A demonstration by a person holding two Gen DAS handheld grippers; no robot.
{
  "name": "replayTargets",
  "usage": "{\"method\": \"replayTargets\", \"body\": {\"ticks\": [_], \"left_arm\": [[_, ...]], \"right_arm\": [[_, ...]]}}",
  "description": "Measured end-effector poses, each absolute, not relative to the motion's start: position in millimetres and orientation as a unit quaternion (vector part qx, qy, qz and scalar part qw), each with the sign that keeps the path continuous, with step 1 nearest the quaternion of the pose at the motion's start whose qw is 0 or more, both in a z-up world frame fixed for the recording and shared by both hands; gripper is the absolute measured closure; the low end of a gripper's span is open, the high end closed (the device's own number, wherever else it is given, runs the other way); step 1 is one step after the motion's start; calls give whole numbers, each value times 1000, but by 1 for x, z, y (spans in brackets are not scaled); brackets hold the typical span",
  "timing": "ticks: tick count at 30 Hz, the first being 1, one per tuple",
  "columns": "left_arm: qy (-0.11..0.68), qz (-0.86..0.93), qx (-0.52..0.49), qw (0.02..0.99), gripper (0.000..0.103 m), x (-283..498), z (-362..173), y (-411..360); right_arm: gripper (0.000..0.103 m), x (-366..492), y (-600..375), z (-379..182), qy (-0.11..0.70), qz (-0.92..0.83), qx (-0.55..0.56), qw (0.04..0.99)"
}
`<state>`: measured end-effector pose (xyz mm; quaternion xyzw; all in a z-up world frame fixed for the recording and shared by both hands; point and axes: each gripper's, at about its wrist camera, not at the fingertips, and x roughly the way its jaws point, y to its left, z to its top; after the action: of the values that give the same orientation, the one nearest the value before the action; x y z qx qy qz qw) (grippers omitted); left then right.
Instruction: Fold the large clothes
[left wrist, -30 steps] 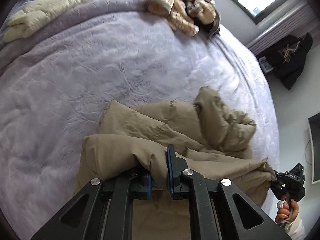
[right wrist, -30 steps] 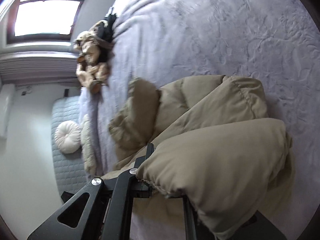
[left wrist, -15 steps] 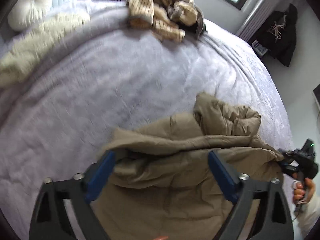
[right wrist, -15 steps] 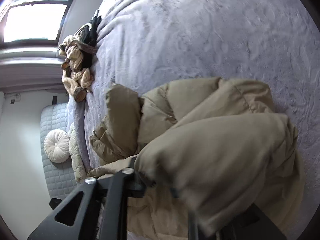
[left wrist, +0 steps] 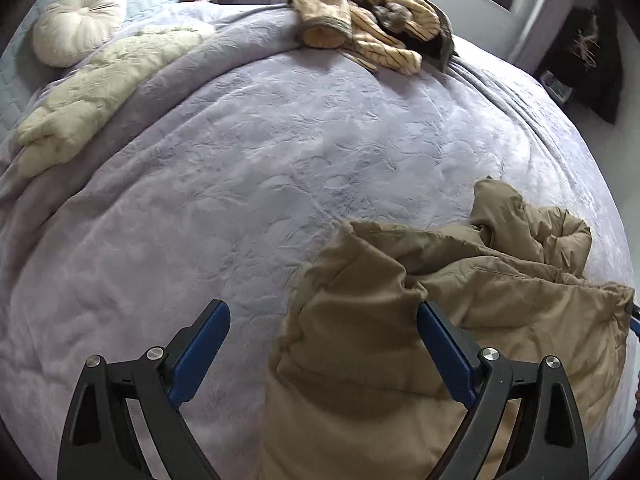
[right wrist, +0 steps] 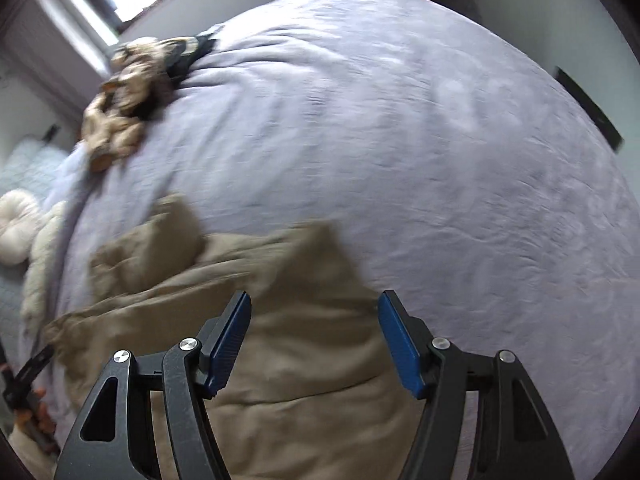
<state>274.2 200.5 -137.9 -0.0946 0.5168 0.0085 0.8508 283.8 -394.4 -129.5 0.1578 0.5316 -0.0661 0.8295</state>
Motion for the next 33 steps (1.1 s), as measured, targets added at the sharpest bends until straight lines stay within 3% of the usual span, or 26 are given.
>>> {"method": "replayTargets", "body": {"ticks": [1,2,3,4,5,6,8,11,15,19,23,27,29,33], "left_arm": [[521,0,-91,849,8,279,-142,198],[524,-7,-87,847,14,282,-144,195],[527,-19,-83,846,41,286,-147,191],[535,-35,-79,840,55,290,-150,185],[536,-35,-75,840,72,292,-151,182],[532,-27,-70,844,76,294,-151,180],[527,-6,-76,846,80,303,-156,182],[532,26,-113,839,80,319,-172,192],[542,62,-87,834,80,335,-197,182],[529,107,-58,840,80,339,-187,180],[484,100,-61,867,80,322,-140,193],[486,6,-62,872,80,295,-118,186],[496,-13,-44,867,80,286,-128,173],[529,15,-42,848,80,298,-175,162]], "right_arm": [[33,285,-403,-135,534,-73,165,826],[33,287,-407,-139,535,-77,165,825],[33,291,-411,-145,538,-78,165,823],[37,295,-413,-152,547,-72,167,817],[65,297,-411,-156,554,-66,168,812],[80,299,-407,-159,561,-46,169,809],[87,303,-393,-157,563,-43,127,815],[88,314,-378,-160,562,-58,64,823],[88,330,-387,-188,573,-86,81,811],[80,342,-396,-211,581,-121,126,795],[77,334,-404,-186,564,-134,152,800],[78,311,-394,-139,508,-135,96,845],[88,301,-383,-128,504,-101,84,854],[88,303,-369,-152,535,-69,77,839]]}}
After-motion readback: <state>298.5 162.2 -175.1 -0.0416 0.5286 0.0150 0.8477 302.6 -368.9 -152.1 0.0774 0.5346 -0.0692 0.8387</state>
